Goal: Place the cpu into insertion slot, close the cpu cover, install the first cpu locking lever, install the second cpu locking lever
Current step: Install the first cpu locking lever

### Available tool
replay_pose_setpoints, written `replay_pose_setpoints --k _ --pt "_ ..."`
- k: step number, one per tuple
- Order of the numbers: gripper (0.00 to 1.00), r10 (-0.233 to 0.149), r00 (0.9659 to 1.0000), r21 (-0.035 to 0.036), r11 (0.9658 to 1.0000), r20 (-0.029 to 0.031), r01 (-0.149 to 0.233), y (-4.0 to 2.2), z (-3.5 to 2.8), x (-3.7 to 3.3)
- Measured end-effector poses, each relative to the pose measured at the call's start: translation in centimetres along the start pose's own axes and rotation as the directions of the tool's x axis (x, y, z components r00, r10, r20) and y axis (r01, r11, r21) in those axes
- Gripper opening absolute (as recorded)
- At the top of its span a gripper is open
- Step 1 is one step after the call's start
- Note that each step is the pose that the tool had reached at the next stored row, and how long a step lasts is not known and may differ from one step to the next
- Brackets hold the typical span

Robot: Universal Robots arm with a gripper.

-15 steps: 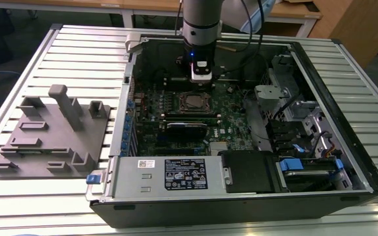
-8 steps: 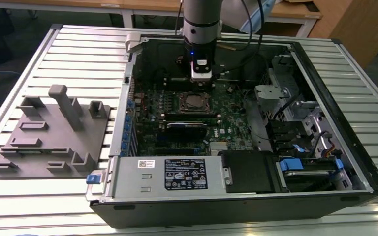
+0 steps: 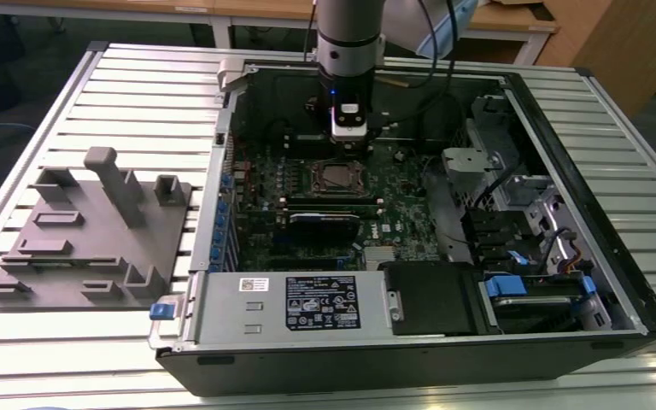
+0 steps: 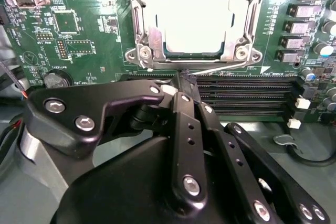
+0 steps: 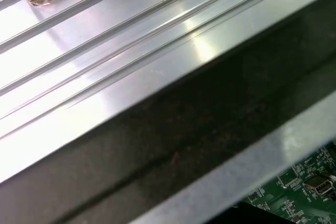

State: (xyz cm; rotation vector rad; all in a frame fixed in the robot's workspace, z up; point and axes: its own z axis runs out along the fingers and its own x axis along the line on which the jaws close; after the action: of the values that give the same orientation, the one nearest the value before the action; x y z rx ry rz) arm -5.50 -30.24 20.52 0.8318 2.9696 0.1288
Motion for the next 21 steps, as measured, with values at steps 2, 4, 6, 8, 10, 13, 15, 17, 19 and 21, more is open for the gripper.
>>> replay_pose_setpoints --k 2,4,6,8,10,13,15,17,19,21 --pt "0.10 0.000 1.0000 -0.0040 1.0000 0.0033 0.000 -0.04 0.00 0.05" --pt "0.10 -0.001 1.0000 -0.0111 0.9999 0.0036 0.001 -0.11 -0.01 0.07" --pt "0.10 -0.001 1.0000 -0.0195 0.9998 0.0016 0.001 -0.23 -0.02 0.07" --pt "0.10 0.000 1.0000 -0.0274 0.9996 -0.0008 0.000 -0.37 -0.03 0.04" --pt "0.10 0.000 1.0000 -0.0330 0.9995 -0.0021 0.000 -0.50 -0.04 0.01" --pt "0.10 0.000 1.0000 -0.0373 0.9993 -0.0021 0.000 -0.68 -0.06 -0.04" --pt "0.10 0.000 1.0000 -0.0400 0.9992 0.0018 0.000 -0.78 -0.06 -0.06" --pt "0.10 -0.001 1.0000 -0.0443 0.9990 0.0075 0.002 -0.88 -0.06 -0.03" --pt "0.10 -0.002 1.0000 -0.0455 0.9990 0.0091 0.002 -0.91 -0.06 -0.01" --pt "0.10 -0.002 1.0000 -0.0456 0.9990 0.0092 0.002 -0.91 -0.06 0.00"
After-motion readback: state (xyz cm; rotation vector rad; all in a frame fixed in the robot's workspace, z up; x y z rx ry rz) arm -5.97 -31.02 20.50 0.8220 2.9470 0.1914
